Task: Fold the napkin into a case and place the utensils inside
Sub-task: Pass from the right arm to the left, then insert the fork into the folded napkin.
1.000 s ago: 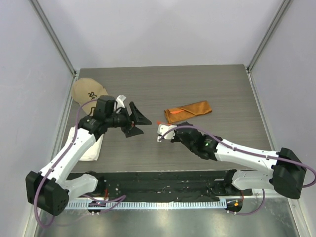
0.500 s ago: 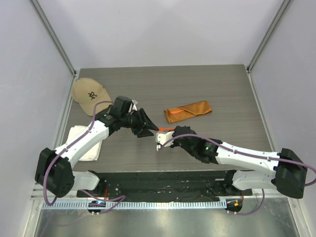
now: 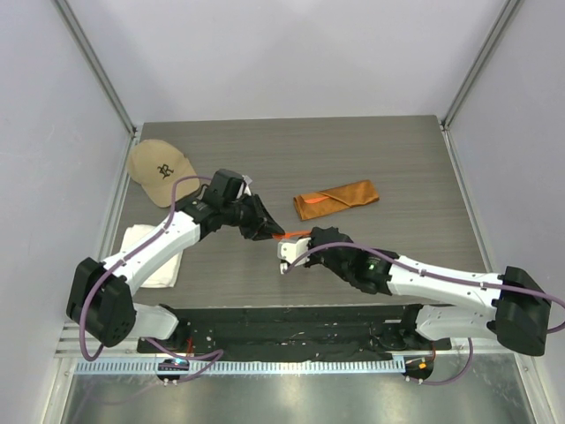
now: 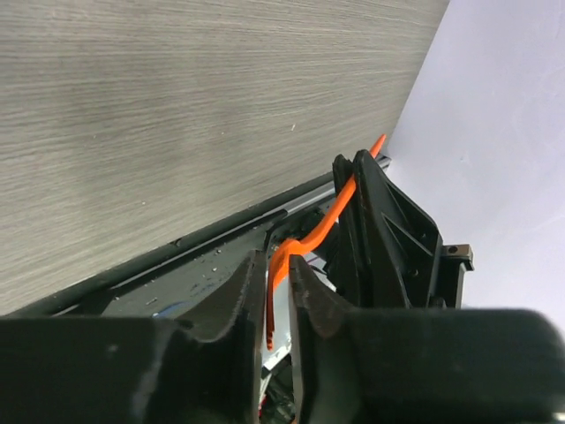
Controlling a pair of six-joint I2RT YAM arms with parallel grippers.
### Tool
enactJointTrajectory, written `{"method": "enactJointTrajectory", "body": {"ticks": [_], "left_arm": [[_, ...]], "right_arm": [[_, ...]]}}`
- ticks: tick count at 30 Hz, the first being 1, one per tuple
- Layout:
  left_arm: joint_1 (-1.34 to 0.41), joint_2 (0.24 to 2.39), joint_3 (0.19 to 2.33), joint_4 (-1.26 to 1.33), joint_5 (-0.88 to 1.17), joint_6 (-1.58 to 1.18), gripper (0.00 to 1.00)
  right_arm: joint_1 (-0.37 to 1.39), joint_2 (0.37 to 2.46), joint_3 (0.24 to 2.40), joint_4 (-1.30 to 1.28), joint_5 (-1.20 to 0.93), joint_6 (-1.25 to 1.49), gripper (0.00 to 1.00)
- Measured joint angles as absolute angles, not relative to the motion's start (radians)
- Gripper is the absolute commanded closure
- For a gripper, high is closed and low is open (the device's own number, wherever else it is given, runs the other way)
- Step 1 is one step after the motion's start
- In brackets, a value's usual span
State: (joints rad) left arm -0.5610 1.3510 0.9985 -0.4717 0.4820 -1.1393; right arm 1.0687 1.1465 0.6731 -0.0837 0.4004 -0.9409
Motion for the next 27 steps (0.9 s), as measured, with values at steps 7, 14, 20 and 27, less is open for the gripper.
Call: {"method": "enactJointTrajectory", "body": {"ticks": [7, 14, 20, 27], "left_arm": [[-0.562, 1.350, 1.000, -0.479, 0.449, -1.103, 1.00], [-0.563, 1.289, 0.968, -0.442, 0.282, -1.061, 1.00], [-0.563, 1.372, 0.942, -0.290, 0.191, -1.066, 1.00], [-0.563, 1.608, 0.962, -0.100, 0.185, -1.075, 1.00]], "right_arm": [[1.070, 1.138, 0.670, -0.082, 0.391, -0.883, 0.18], [0.968, 1.121, 0.683, -0.104, 0.449, -0.579, 0.00], [0.745, 1.124, 0.765, -0.192, 0.501, -0.246, 0.05], [0.347, 1.267, 0.957, -0.295, 0.272, 0.153, 0.90]]}}
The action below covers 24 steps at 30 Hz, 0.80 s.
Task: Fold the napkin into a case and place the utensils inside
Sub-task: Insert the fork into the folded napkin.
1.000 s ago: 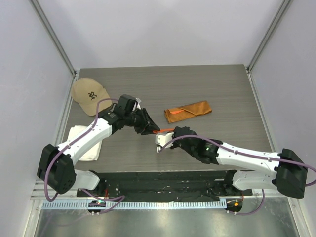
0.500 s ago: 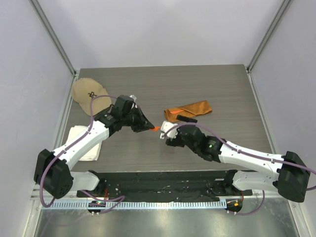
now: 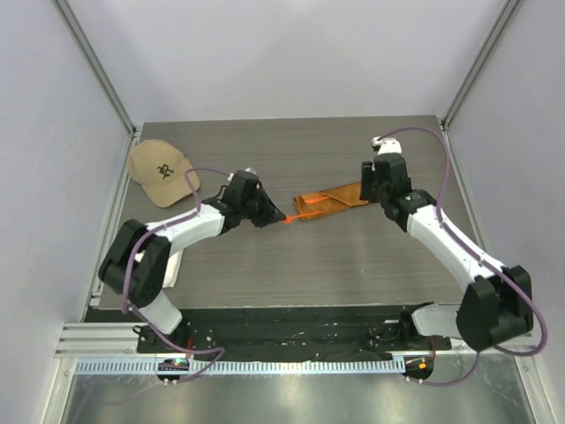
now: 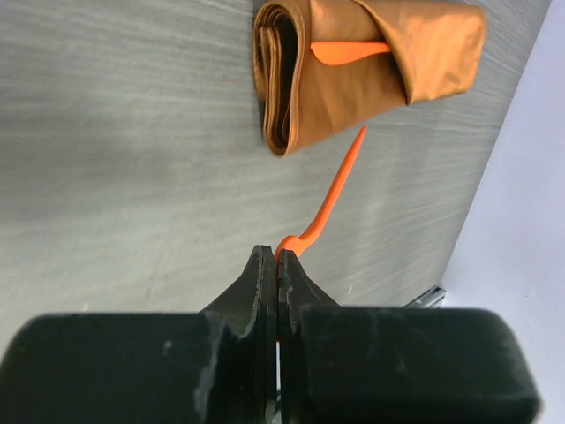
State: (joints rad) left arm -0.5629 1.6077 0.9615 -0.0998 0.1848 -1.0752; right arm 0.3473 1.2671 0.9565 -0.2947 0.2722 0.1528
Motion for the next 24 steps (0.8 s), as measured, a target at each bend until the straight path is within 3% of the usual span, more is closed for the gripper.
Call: {"method": "enactJointTrajectory", "body": {"ticks": [1, 7, 24], "left_arm": [[-0.563, 1.641, 0.967, -0.070, 0.194, -1.081, 1.00], [-0.563, 1.776, 1.021, 0.064, 0.237, -1.097, 1.00], [-0.563, 1.821, 1.088, 0.082, 0.286, -1.071, 1.00]], "right_arm": [[0.319, 1.299, 0.969, -0.297, 0.234, 0.177, 0.99], [0.186, 1.515, 1.009, -0.347, 0.045, 0.347, 0.99], [0.080, 1.703, 1.092, -0.335, -0.012, 0.423, 0.99]]}}
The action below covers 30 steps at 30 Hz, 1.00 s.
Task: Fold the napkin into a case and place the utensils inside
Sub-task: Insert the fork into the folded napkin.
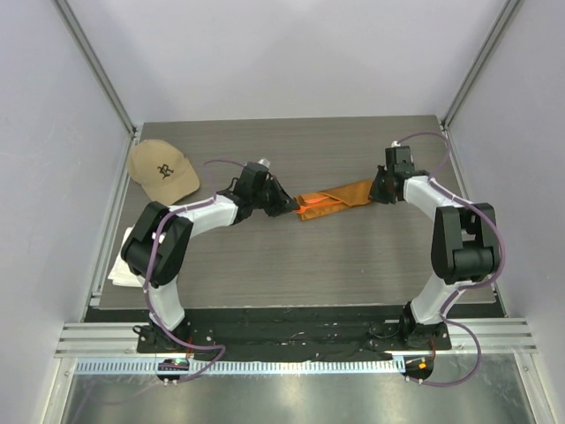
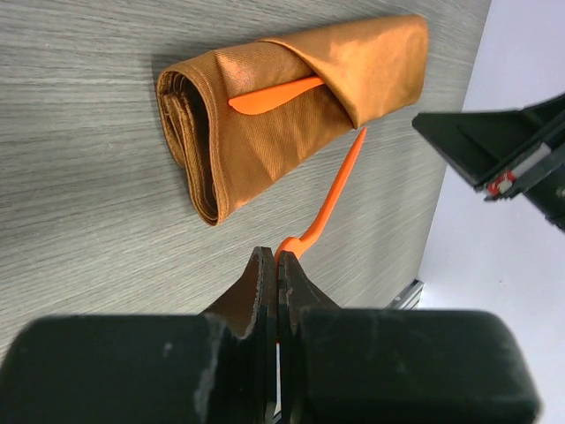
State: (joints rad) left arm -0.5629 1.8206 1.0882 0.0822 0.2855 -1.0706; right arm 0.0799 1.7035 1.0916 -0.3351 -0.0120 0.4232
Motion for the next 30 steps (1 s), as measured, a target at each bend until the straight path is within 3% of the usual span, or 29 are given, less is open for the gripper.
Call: {"method": "enactJointTrajectory", "body": {"ticks": [30], "left_arm": [[-0.563, 1.880, 1.090, 0.082, 0.282, -1.014, 1.00]], "right_arm": [[0.054, 1.852, 1.143, -0.254, 0.001, 0.426, 0.99]]}}
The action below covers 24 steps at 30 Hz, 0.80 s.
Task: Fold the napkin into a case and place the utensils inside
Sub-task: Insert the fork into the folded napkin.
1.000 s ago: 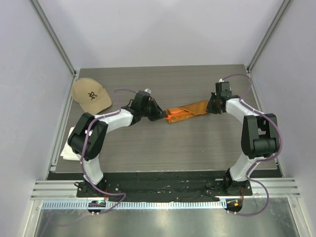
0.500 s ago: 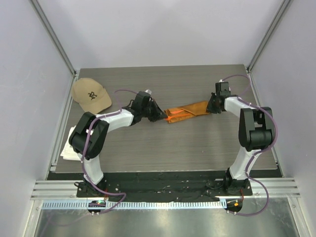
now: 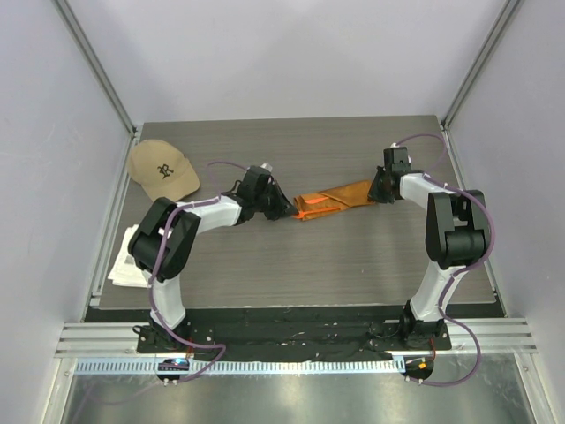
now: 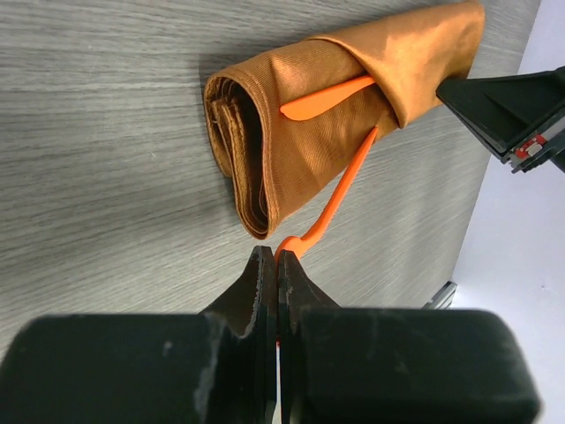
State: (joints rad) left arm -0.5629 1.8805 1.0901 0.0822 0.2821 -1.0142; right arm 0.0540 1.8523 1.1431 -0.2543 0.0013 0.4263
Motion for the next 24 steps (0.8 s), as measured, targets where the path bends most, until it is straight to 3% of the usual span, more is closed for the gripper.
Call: {"method": "enactJointTrajectory", "body": {"ticks": [24], "left_arm": [[-0.563, 1.932, 1.036, 0.334, 0.259, -1.064, 1.00]], "right_arm": [[0.054, 1.858, 1.153, -0.254, 0.001, 0.426, 0.99]]}}
